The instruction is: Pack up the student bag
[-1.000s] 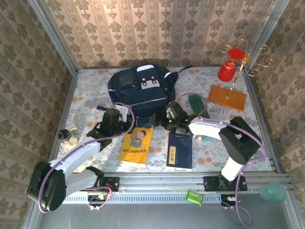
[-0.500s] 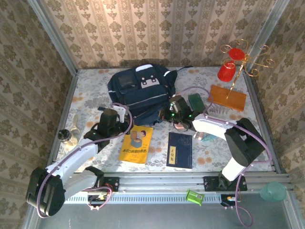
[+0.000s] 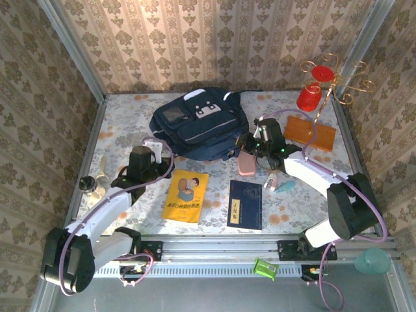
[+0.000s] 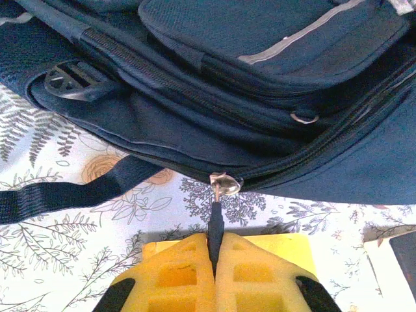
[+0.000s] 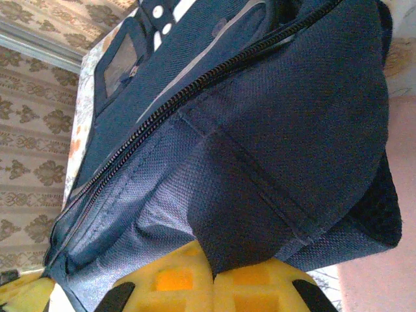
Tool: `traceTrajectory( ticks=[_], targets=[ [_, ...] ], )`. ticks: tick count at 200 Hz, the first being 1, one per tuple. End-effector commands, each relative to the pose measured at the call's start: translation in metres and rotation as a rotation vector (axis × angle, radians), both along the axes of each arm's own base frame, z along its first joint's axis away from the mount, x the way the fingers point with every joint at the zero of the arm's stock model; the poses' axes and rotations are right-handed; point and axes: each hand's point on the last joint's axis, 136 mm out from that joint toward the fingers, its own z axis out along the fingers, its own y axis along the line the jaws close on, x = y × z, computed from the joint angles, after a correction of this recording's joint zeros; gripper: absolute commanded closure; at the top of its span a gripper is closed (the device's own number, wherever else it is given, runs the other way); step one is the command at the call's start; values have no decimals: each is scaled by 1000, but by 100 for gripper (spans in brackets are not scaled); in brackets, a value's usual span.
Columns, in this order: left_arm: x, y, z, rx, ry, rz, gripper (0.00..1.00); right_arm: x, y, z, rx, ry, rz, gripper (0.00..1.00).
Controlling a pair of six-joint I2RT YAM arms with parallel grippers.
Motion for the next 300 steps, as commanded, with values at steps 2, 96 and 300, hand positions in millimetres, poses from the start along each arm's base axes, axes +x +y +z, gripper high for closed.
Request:
traceTrajectory(
  ticks=[2,96,300],
  targets=[
    [13,6,5,-12,-11,42,100,35,-32,-2,-79,-7,-85,100],
    [-4,-65,32,-150,-77,-165,100,20,-40,-20,-178,99,20,52],
    [-7,-36,10,7,-66,-64,100,-4,78,-12,143,-15,1,81]
  ],
)
